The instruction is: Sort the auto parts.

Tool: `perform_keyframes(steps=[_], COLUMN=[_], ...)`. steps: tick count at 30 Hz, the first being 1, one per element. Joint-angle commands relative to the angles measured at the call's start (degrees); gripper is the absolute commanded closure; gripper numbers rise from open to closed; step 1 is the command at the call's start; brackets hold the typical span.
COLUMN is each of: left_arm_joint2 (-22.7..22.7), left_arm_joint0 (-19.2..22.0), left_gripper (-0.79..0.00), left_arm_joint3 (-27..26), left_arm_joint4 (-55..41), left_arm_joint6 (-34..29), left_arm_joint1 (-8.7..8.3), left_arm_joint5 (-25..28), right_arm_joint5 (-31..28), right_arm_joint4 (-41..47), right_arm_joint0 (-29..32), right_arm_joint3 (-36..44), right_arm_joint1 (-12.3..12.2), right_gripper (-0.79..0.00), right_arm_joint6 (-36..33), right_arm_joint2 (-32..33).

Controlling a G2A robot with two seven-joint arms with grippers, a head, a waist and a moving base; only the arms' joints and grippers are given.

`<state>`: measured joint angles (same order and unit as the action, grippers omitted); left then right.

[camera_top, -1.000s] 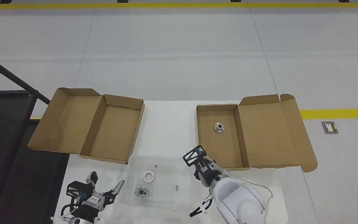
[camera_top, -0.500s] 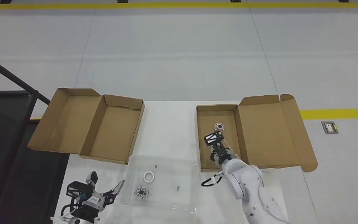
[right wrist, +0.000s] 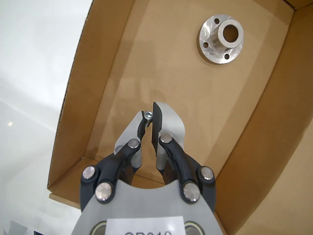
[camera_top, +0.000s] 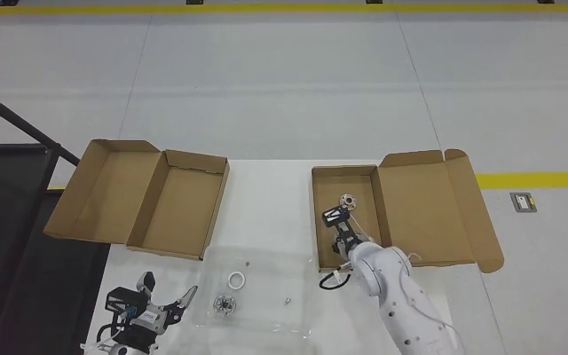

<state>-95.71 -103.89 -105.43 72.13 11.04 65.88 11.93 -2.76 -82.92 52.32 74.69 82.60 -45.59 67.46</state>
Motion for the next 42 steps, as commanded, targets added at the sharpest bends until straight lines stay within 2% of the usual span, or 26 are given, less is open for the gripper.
perform_keyframes(steps=[1,6,8,15,19,20,21,22,24,28,32,34,35,42], left_arm_joint2=[0.0,0.0,0.0,0.0,0.0,0.0,0.0,0.0,0.0,0.0,0.0,0.0,0.0,0.0], left_arm_joint0=[0.0,0.0,0.0,0.0,0.0,0.0,0.0,0.0,0.0,0.0,0.0,0.0,0.0,0.0], left_gripper=[-0.785,-0.785,-0.785,-0.785,-0.785,-0.785,-0.785,-0.785,-0.785,-0.785,-0.785,-0.785,-0.785,-0.785], left_arm_joint3=[0.0,0.0,0.0,0.0,0.0,0.0,0.0,0.0,0.0,0.0,0.0,0.0,0.0,0.0], left_arm_joint4=[0.0,0.0,0.0,0.0,0.0,0.0,0.0,0.0,0.0,0.0,0.0,0.0,0.0,0.0], left_arm_joint6=[0.0,0.0,0.0,0.0,0.0,0.0,0.0,0.0,0.0,0.0,0.0,0.0,0.0,0.0], left_arm_joint1=[0.0,0.0,0.0,0.0,0.0,0.0,0.0,0.0,0.0,0.0,0.0,0.0,0.0,0.0], left_arm_joint5=[0.0,0.0,0.0,0.0,0.0,0.0,0.0,0.0,0.0,0.0,0.0,0.0,0.0,0.0], right_arm_joint5=[0.4,0.9,0.9,1.4,2.6,2.5,2.0,1.6,0.6,-6.3,-16.0,-20.2,-22.2,-31.7], right_arm_joint4=[0.1,0.0,0.0,-0.9,-3.4,-3.7,-3.6,-4.3,-5.9,-8.2,-10.6,-10.9,-10.9,-3.3], right_arm_joint0=[-0.1,-0.1,0.1,1.8,4.5,5.6,6.8,8.1,10.9,15.5,16.0,15.1,14.3,7.4], right_arm_joint3=[-0.3,-0.2,0.1,3.1,8.8,11.1,13.6,16.2,21.9,31.5,34.8,34.4,33.7,24.0], right_arm_joint1=[0.0,0.1,0.0,-0.3,-0.6,-0.6,-0.7,-0.8,-1.1,-1.6,-2.0,-1.9,-1.9,-0.9], right_gripper=[-0.015,-0.231,-0.345,-0.4,-0.425,-0.465,-0.576,-0.603,-0.606,-0.677,-0.699,-0.767,-0.776,-0.785], right_arm_joint6=[0.0,-0.8,-0.9,-1.3,-0.9,-0.6,-0.2,0.0,0.2,-0.1,-2.8,-4.4,-5.3,-10.5], right_arm_joint2=[-0.1,0.0,0.2,1.1,1.1,1.0,0.9,0.9,0.5,-1.9,-6.2,-8.4,-9.4,-13.9])
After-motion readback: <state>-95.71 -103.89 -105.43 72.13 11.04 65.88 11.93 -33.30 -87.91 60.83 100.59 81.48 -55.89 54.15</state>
